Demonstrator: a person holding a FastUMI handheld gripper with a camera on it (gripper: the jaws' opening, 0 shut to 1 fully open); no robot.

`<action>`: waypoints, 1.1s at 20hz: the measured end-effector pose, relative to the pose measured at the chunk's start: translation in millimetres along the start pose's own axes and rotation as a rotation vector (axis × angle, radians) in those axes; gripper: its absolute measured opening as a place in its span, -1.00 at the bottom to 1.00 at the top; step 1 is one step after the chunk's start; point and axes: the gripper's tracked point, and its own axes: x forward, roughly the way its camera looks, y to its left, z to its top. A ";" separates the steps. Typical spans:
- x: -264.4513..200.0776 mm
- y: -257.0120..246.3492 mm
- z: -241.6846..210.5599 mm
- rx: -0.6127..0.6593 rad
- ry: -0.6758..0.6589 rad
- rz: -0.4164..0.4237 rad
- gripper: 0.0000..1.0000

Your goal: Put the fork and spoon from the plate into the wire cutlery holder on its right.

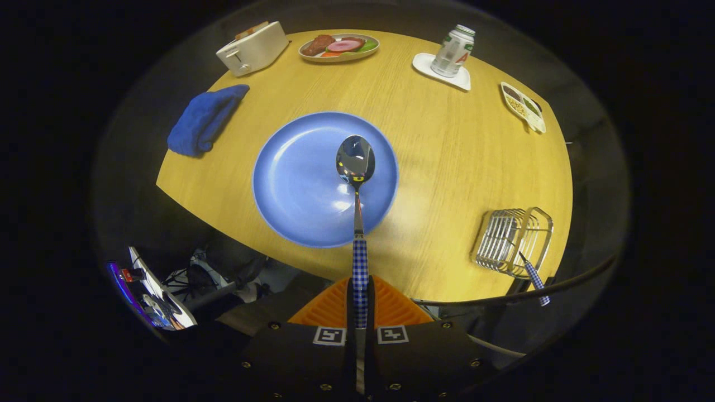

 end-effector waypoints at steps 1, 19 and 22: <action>-4.7 -6.0 -5.1 0.002 0.006 -0.005 -0.88; -96.6 -123.8 -90.2 0.011 0.226 -0.123 -0.88; -109.0 -144.9 -96.5 0.007 0.275 -0.151 -0.87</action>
